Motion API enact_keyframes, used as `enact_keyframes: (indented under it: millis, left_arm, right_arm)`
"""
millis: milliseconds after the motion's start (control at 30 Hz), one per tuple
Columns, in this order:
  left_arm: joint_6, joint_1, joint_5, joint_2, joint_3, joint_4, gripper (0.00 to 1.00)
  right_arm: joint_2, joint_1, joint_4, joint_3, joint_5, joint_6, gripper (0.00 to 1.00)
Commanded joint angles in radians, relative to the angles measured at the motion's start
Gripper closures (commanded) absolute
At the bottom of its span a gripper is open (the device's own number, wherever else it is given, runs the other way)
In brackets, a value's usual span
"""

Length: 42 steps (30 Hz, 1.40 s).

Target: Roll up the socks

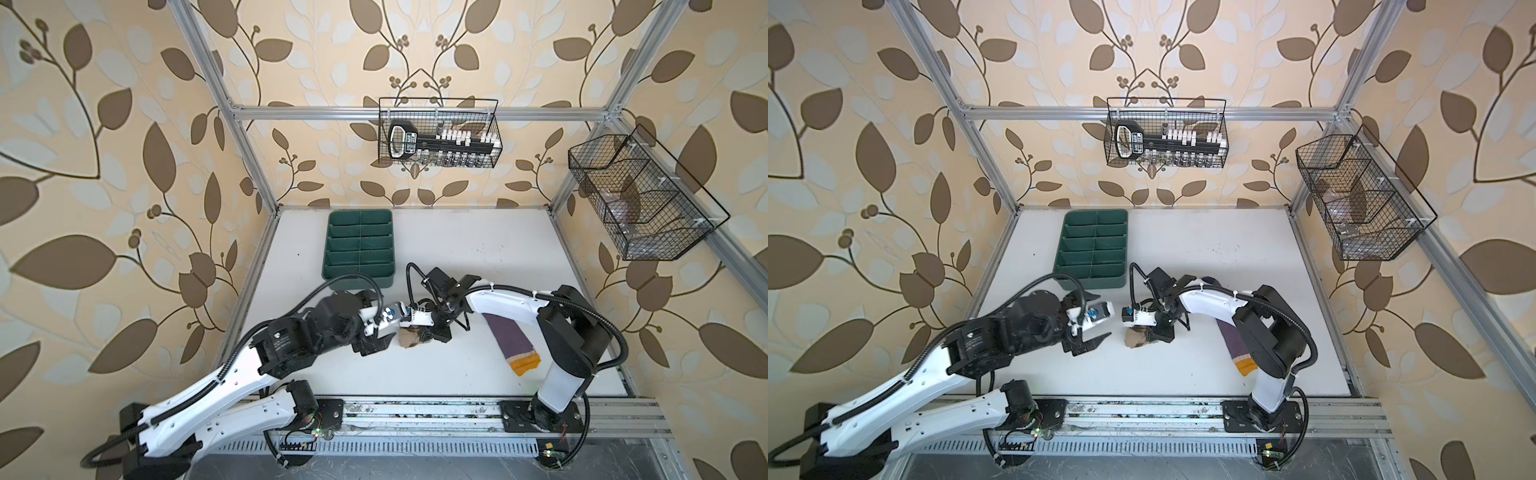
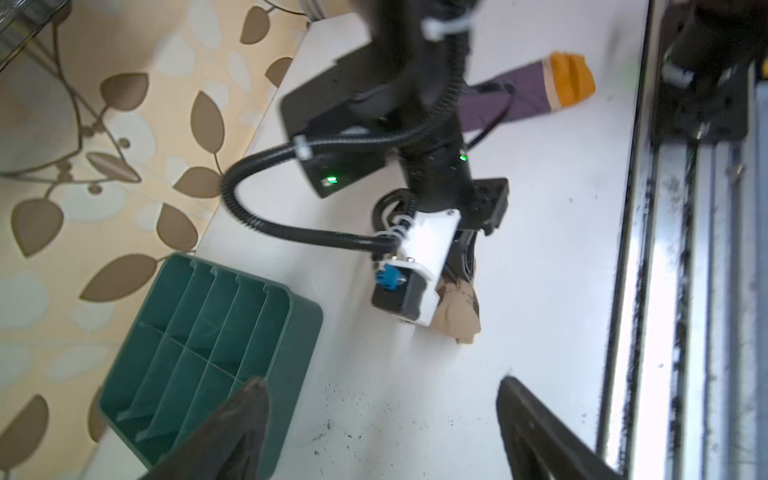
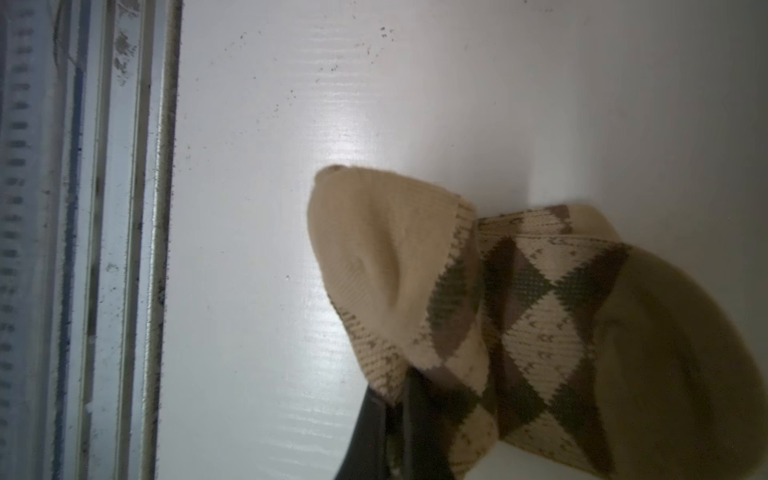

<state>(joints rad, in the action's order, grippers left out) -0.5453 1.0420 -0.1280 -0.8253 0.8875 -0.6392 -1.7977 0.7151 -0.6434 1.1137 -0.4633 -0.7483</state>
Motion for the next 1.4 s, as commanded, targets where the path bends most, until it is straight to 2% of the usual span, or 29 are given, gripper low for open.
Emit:
enact_keyframes:
  millis: [0, 100, 233, 367, 467, 567, 667, 833, 933, 1033, 1167, 1200, 1367]
  left_arm:
    - [-0.112, 0.149, -0.262, -0.092, -0.089, 0.116, 0.12]
    - [-0.101, 0.191, -0.266, -0.222, -0.147, 0.240, 0.14]
    - [-0.082, 0.194, -0.287, -0.362, -0.204, 0.420, 0.16]
    - [-0.095, 0.193, -0.287, -0.487, -0.202, 0.487, 0.20]
    - [-0.099, 0.175, -0.302, -0.575, -0.214, 0.560, 0.26]
    - [-0.073, 0.131, -0.269, -0.657, -0.199, 0.580, 0.35]
    - [-0.053, 0.097, -0.222, -0.708, -0.178, 0.571, 0.48]
    - [-0.020, 0.041, -0.172, -0.769, -0.152, 0.519, 0.84]
    - [-0.010, -0.007, -0.088, -0.776, -0.105, 0.438, 1.00]
    - [-0.011, -0.090, 0.068, -0.793, -0.018, 0.283, 1.00]
    - [-0.023, -0.165, 0.225, -0.850, 0.095, 0.113, 1.00]
    - [-0.028, -0.175, 0.257, -0.873, 0.125, 0.070, 1.00]
    - [-0.034, -0.216, 0.368, -1.016, 0.257, -0.102, 1.00]
  right_arm:
    - [-0.089, -0.033, -0.180, 0.029, -0.041, -0.070, 1.00]
    - [-0.130, -0.047, -0.204, 0.058, -0.041, -0.083, 1.00]
    - [-0.153, -0.058, -0.209, 0.068, -0.040, -0.089, 1.00]
    - [-0.159, -0.069, -0.209, 0.070, -0.042, -0.088, 1.00]
    - [-0.159, -0.074, -0.209, 0.072, -0.045, -0.089, 1.00]
    - [-0.154, -0.075, -0.209, 0.068, -0.046, -0.089, 1.00]
    - [-0.147, -0.075, -0.205, 0.064, -0.051, -0.089, 1.00]
    - [-0.114, -0.085, -0.183, 0.048, -0.059, -0.088, 1.00]
    - [-0.089, -0.092, -0.167, 0.038, -0.053, -0.076, 1.00]
    - [-0.035, -0.100, -0.110, 0.009, 0.006, -0.026, 1.00]
    - [0.149, -0.129, 0.065, -0.096, 0.076, 0.073, 0.80]
    - [0.196, -0.141, 0.116, -0.120, 0.092, 0.103, 0.70]
    - [0.508, -0.226, 0.364, -0.257, 0.251, 0.281, 0.64]
